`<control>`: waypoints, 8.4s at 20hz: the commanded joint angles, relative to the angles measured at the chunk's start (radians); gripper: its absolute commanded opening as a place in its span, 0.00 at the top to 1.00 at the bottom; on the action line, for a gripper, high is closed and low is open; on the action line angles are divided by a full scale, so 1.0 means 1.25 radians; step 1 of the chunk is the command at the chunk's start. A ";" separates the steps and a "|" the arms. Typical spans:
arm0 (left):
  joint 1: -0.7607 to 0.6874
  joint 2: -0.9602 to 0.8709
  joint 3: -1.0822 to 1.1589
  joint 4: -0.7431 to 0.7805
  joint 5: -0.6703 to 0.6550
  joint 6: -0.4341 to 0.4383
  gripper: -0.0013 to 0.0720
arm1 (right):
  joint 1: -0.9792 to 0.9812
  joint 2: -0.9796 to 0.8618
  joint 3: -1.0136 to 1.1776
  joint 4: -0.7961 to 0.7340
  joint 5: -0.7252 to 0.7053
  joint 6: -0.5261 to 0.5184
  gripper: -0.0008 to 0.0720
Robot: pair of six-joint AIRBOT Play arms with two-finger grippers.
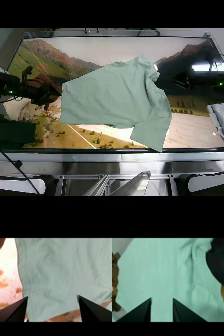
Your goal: Fold the shirts.
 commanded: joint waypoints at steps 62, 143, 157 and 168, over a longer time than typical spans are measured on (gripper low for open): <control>0.129 0.459 0.255 -0.413 0.194 0.076 0.95 | -0.044 0.605 0.067 0.310 -0.091 -0.223 0.97; 0.009 0.483 -0.008 -0.438 0.149 0.085 0.95 | -0.111 0.678 -0.294 0.647 0.223 -0.173 0.97; 0.130 0.482 0.417 -0.479 0.220 0.004 0.95 | -0.180 0.661 0.147 0.401 -0.035 -0.136 0.97; -0.078 -0.031 0.130 -0.267 0.093 0.146 0.95 | 0.137 0.035 0.146 0.150 -0.071 -0.067 0.97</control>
